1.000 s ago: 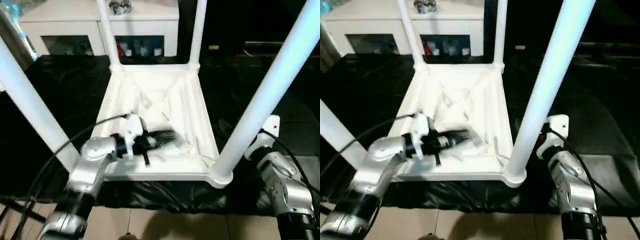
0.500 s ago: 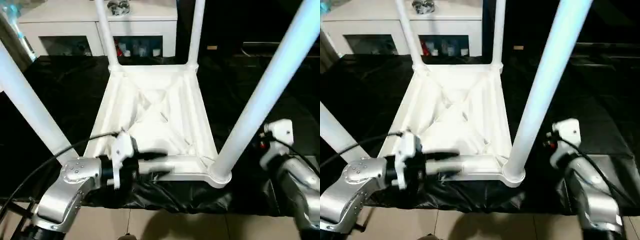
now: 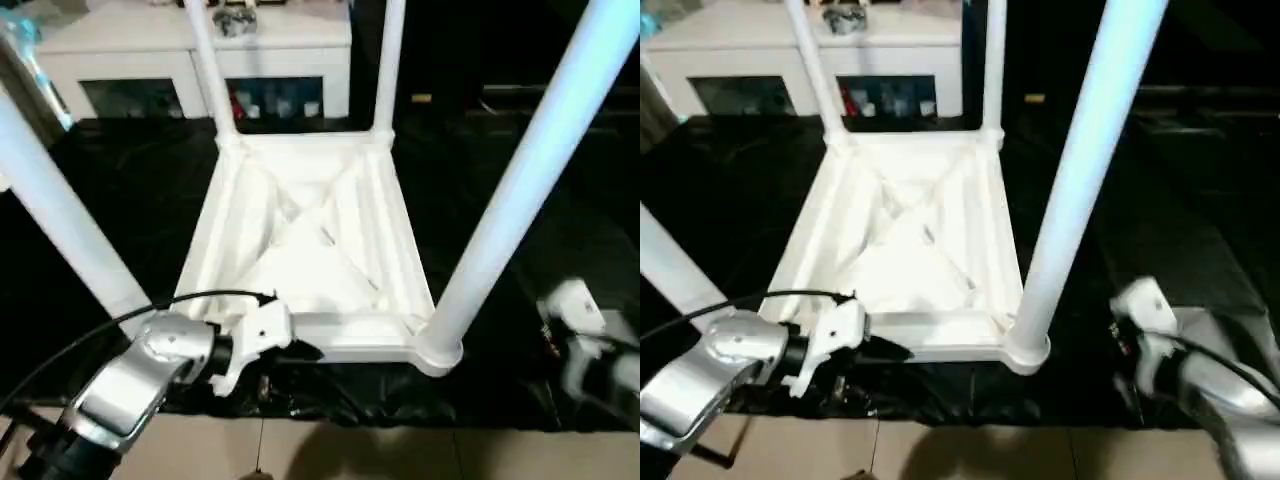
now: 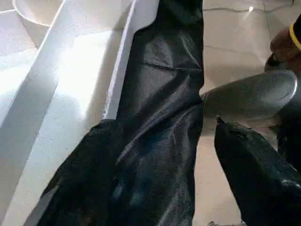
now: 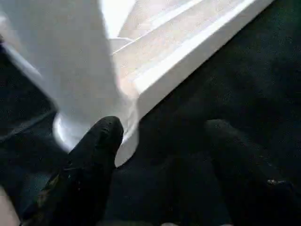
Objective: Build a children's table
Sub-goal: Rotate leg to tighten
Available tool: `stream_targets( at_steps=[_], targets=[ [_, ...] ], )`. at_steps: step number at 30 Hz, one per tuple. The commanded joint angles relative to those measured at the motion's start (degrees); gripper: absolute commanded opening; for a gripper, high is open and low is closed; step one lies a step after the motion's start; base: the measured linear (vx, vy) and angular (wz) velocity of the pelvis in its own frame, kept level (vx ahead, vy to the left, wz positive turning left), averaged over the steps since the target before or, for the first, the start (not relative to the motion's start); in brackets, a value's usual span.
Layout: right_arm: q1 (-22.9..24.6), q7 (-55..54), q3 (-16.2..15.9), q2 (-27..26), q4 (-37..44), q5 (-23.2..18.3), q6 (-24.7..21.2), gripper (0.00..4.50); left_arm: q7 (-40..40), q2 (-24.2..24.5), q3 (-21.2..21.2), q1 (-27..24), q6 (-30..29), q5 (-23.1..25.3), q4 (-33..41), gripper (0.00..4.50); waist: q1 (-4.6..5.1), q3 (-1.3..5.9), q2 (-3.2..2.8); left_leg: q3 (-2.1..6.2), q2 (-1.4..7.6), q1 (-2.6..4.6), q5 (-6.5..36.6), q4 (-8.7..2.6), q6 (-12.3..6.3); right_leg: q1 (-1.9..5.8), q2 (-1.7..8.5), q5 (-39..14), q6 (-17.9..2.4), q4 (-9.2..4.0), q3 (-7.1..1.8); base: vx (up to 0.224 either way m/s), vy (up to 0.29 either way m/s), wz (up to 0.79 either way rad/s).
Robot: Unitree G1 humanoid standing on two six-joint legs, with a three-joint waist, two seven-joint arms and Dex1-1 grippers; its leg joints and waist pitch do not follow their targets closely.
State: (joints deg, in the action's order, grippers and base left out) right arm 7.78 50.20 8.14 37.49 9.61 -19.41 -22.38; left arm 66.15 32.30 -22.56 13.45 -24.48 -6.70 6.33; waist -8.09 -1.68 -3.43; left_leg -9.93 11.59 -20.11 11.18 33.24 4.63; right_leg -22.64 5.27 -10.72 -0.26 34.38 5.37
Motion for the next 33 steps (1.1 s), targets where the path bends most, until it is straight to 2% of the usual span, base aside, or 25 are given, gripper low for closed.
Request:
stream_targets(
  at_steps=[1,2,3,7,9,11,12,13,14,15,16,17,18,19,20,23,24,25,26,27,29,30,31,32,33],
  targets=[
    [-0.26,0.71,-0.52,0.55,2.16,-1.18,-0.91,3.16,-4.04,-0.91,0.05,1.39,1.07,3.16,-3.02,3.90,0.13,1.88,1.31,0.33,0.92,-0.25,14.37,-3.95,-3.26,2.33,2.84,-27.13,-3.85,-6.06,-2.48,0.000,0.000,0.00],
    [-0.51,0.78,-0.99,0.48,2.43,-1.26,-1.06,3.16,-5.90,-2.06,0.44,2.06,1.91,3.78,-4.12,3.98,0.13,1.89,1.17,0.34,0.88,-0.09,14.88,-3.91,-2.95,2.15,2.82,-28.85,-3.11,-6.27,-2.46,0.000,0.000,0.00],
    [-0.83,0.85,-1.60,0.40,2.76,-1.27,-1.19,3.16,-8.35,-3.27,0.70,3.01,3.02,4.68,-5.56,4.08,0.13,1.91,1.46,0.41,0.81,-0.15,14.93,-3.89,-2.79,2.18,2.81,-29.55,-2.53,-6.39,-2.37,0.000,0.000,0.00],
    [-1.40,1.18,-2.45,0.17,3.14,-1.21,-1.11,3.16,-12.59,-5.15,0.88,4.84,5.63,6.49,-8.36,4.41,0.03,2.07,1.44,0.55,0.70,-0.36,14.39,-3.80,-2.66,2.23,2.79,-29.35,-1.56,-6.43,-2.19,0.000,0.000,0.00],
    [-1.44,1.39,-2.58,0.36,3.49,-1.38,-1.38,3.16,-13.96,-6.21,1.31,5.36,5.78,6.35,-8.83,4.41,0.02,2.21,1.55,0.66,0.87,-0.43,14.10,-3.84,-2.71,2.24,2.82,-27.87,-1.74,-6.19,-2.23,0.000,0.000,0.00],
    [-1.61,1.48,-2.93,0.44,3.82,-1.43,-1.54,3.16,-15.35,-7.79,2.26,5.54,6.14,5.55,-8.67,4.41,0.01,2.31,1.46,0.69,1.00,-0.44,13.66,-3.80,-2.83,2.24,2.83,-26.22,-2.49,-5.95,-2.30,0.000,0.000,0.00],
    [-1.73,1.50,-3.10,0.41,4.07,-1.45,-1.79,3.16,-15.84,-8.75,2.90,5.45,6.68,5.08,-8.55,4.41,-0.11,2.58,1.53,0.66,1.17,-0.52,12.21,-3.62,-3.20,2.34,2.82,-22.35,-3.91,-5.51,-2.47,0.000,0.000,0.00],
    [-1.92,1.38,-3.36,0.21,4.17,-1.37,-1.90,3.16,-16.22,-9.76,3.76,5.08,7.31,4.13,-8.06,4.41,-0.20,2.70,1.26,0.68,1.22,-0.52,11.44,-3.50,-3.30,2.36,2.87,-20.69,-4.59,-5.27,-2.52,0.000,0.000,0.00],
    [-2.27,1.13,-3.82,-0.23,4.25,-1.21,-1.86,3.16,-16.34,-11.17,5.07,4.25,7.41,2.23,-7.04,4.41,-0.22,2.89,1.39,0.62,1.28,-0.72,9.86,-3.28,-3.61,2.49,2.89,-17.16,-6.03,-4.83,-2.56,0.000,0.000,0.00],
    [-3.34,0.25,-4.63,-1.83,4.36,-1.90,-2.11,3.16,-15.39,-13.23,7.19,1.92,7.75,-2.20,-4.52,4.41,-0.26,3.07,1.55,0.62,1.31,-1.04,8.00,-3.09,-3.98,2.77,3.10,-13.80,-7.58,-4.31,-2.55,0.000,0.000,0.00],
    [-3.56,0.09,-4.76,-2.18,4.41,-2.14,-2.22,3.16,-15.22,-13.46,7.44,1.47,7.81,-3.04,-4.11,4.41,-0.19,3.08,1.58,0.63,1.34,-1.30,7.26,-3.12,-4.32,2.88,3.11,-12.45,-8.21,-4.18,-2.52,0.000,0.000,0.00],
    [-4.03,0.22,-5.46,-2.98,4.80,-3.02,-2.84,3.16,-14.26,-13.73,8.24,-0.13,7.42,-5.70,-2.78,4.41,-0.23,3.05,1.54,0.45,1.35,-1.05,7.11,-2.96,-4.88,2.57,2.96,-11.56,-8.83,-4.18,-2.58,0.000,0.000,0.00],
    [-4.19,0.51,-5.95,-3.33,5.22,-3.61,-3.33,3.16,-13.63,-13.75,8.72,-1.16,6.93,-7.34,-1.88,4.41,-0.18,3.08,1.86,0.41,1.24,-1.32,6.53,-2.91,-5.44,2.81,2.98,-10.92,-9.17,-3.97,-2.58,0.000,0.000,0.00],
    [-4.41,0.76,-6.74,-3.86,5.54,-3.91,-3.62,3.16,-12.80,-13.21,9.00,-2.49,6.47,-8.82,-0.84,4.41,-0.22,3.02,1.78,0.39,1.30,-1.23,6.46,-2.87,-5.83,2.59,2.90,-11.49,-8.93,-3.92,-2.61,0.000,0.000,0.00],
    [-4.63,0.87,-7.39,-4.31,5.66,-3.98,-3.74,3.16,-12.21,-12.67,9.23,-3.53,5.85,-9.80,0.01,4.41,-0.09,2.83,1.96,0.31,1.26,-1.33,6.77,-2.94,-5.94,2.55,2.82,-12.27,-8.63,-4.11,-2.59,0.000,0.000,0.00],
    [-5.82,0.86,-9.00,-5.71,4.62,-3.43,-3.44,3.16,-10.44,-10.85,10.03,-6.09,4.08,-11.47,2.04,4.41,0.09,2.59,1.63,0.36,1.34,-1.17,7.99,-3.22,-5.47,2.28,2.67,-15.44,-7.54,-4.43,-2.56,0.000,0.000,0.00],
    [-7.33,0.64,-10.21,-7.18,3.39,-3.21,-3.07,3.16,-8.81,-8.98,11.00,-8.62,2.16,-12.61,4.27,4.41,0.27,2.13,2.09,0.36,1.44,-1.07,9.72,-3.60,-4.65,2.15,2.71,-18.25,-6.69,-4.71,-2.63,0.000,0.000,0.00],
    [-7.33,0.64,-10.21,-7.18,3.39,-3.21,-3.07,3.16,-8.81,-8.98,11.00,-8.62,2.16,-12.61,4.27,4.41,0.32,2.07,1.64,0.47,1.55,-0.91,10.97,-3.79,-3.96,2.04,2.81,-19.78,-6.61,-4.72,-2.72,0.000,0.000,0.00],
    [-7.72,0.56,-10.44,-7.56,3.11,-3.21,-2.96,3.16,-8.48,-8.53,11.22,-9.22,1.72,-12.91,4.84,4.41,0.39,1.86,2.01,0.39,1.56,-0.80,11.61,-3.86,-3.74,1.89,2.68,-20.53,-6.21,-5.00,-2.74,0.000,0.000,0.00],
    [-9.45,-0.73,-10.82,-9.54,1.40,-2.61,-1.98,3.16,-7.60,-6.96,12.04,-11.34,0.94,-13.84,6.52,4.41,0.25,1.89,1.81,0.58,1.69,-0.57,12.54,-4.00,-2.99,1.78,2.95,-21.07,-6.49,-4.75,-2.83,0.000,0.000,0.00],
    [-12.48,-4.42,-10.80,-12.92,-2.23,-1.23,0.08,3.16,-6.88,-4.51,13.68,-14.59,1.23,-15.49,8.45,4.41,0.50,1.63,1.95,0.63,1.62,-0.64,14.01,-4.32,-2.04,1.73,2.95,-22.26,-6.18,-4.93,-2.82,0.000,0.000,0.00],
    [-13.73,-6.07,-10.57,-14.24,-3.81,-0.91,0.63,3.16,-6.76,-3.65,14.60,-15.89,1.21,-16.34,9.08,4.41,0.84,1.67,1.90,0.77,1.58,-0.76,14.32,-4.44,-1.28,1.81,3.00,-21.39,-6.62,-4.64,-2.78,0.000,0.000,0.00],
    [-14.70,-7.40,-10.19,-15.22,-5.05,-0.83,0.84,3.16,-6.67,-3.00,15.33,-16.83,1.10,-16.92,9.47,4.41,0.98,1.56,1.90,0.67,1.58,-0.61,14.86,-4.53,-1.13,1.72,2.76,-21.40,-6.43,-4.87,-2.80,0.000,0.000,0.00],
    [-15.53,-8.72,-9.79,-16.14,-6.12,-0.67,1.07,3.16,-6.32,-2.28,16.11,-17.86,1.16,-17.31,9.75,4.41,1.03,1.72,1.96,0.61,1.65,-0.16,14.62,-4.37,-0.71,1.57,2.75,-19.27,-7.07,-4.62,-2.96,0.000,0.000,0.00],
    [-16.47,-10.20,-9.15,-17.22,-7.35,-0.61,1.42,3.16,-5.71,-1.20,17.11,-19.24,1.02,-17.76,10.14,4.41,1.13,1.67,1.87,0.53,1.50,-0.28,14.08,-4.36,-0.60,1.69,2.60,-16.75,-7.80,-4.28,-3.03,0.000,0.000,0.00]
  ],
)
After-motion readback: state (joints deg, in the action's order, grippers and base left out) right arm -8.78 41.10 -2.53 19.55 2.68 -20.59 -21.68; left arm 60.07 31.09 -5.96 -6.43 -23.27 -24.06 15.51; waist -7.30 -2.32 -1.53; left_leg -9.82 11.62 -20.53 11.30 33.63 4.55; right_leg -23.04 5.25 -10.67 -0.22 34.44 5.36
